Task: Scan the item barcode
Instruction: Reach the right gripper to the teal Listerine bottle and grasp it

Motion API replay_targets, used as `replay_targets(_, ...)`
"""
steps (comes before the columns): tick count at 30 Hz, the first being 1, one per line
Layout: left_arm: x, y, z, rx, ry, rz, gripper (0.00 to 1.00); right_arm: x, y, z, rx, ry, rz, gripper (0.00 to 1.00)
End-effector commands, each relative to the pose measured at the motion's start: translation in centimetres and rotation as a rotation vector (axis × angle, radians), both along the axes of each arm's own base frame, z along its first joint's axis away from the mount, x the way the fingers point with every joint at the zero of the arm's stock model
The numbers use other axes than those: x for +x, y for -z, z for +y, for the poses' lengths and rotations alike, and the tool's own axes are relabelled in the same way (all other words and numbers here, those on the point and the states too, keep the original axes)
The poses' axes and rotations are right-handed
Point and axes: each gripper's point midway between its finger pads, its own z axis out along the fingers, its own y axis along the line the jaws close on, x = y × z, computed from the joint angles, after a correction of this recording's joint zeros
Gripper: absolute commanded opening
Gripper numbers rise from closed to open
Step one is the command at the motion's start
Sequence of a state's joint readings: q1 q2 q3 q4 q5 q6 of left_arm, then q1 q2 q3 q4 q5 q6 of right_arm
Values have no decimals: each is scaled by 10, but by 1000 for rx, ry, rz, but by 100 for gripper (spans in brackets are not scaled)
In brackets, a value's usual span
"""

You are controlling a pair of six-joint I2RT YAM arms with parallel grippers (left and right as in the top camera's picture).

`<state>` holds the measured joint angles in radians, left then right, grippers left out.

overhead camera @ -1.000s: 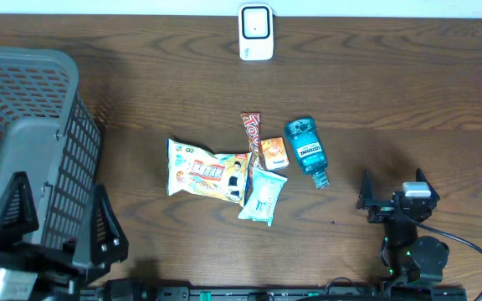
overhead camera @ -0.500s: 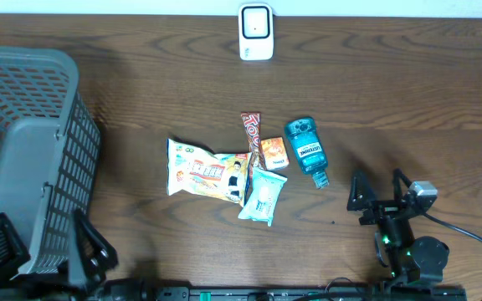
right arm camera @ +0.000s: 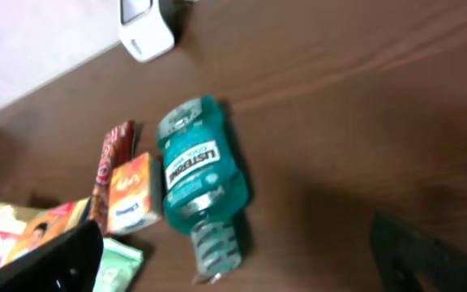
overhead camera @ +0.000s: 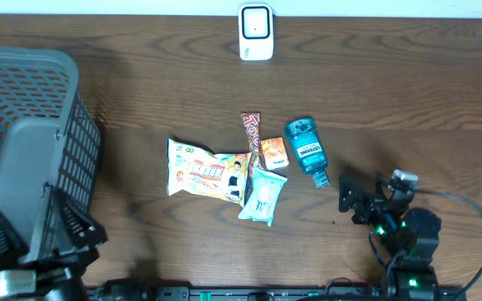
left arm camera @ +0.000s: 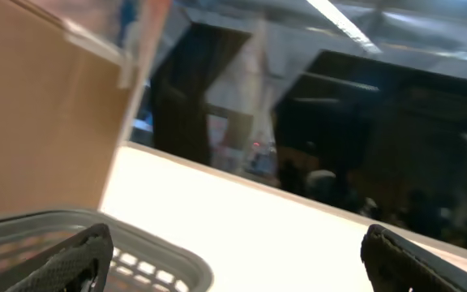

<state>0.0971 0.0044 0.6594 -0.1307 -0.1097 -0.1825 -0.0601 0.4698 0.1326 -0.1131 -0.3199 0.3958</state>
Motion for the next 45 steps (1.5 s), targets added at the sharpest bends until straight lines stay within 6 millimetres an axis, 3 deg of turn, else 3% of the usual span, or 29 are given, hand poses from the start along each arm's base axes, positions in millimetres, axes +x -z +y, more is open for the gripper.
replay_targets(1,17,14,-15,45,84,25,98,12,-34,9,-51,-66,-2,99)
replay_targets(4,27,27,-15,43,89,57,98,21,-44,16,-83,-111,93,99)
replay_targets(9,31,33,-17,46,101,71,98,28,-65,36,-100,-205,291,99)
replay_targets(13,32,32,-33,85,188,70,98,33,-80,55,-75,-299,375,99)
replay_targets(19,36,33,-45,118,255,48,98,52,-72,58,-93,-319,358,99)
replay_targets(22,46,47,-59,152,337,60,98,60,-70,60,-179,-351,314,99)
replay_targets(27,69,85,-56,135,335,109,98,66,-51,59,-351,-272,356,99)
replay_targets(32,81,107,-55,112,344,110,98,68,-26,70,-543,-189,400,99)
replay_targets(35,85,114,-55,107,346,123,98,74,-8,75,-634,-174,414,99)
replay_targets(39,86,118,-55,105,347,130,98,89,33,80,-688,-172,469,99)
replay_targets(45,86,118,-55,105,347,132,98,106,56,90,-706,-192,454,99)
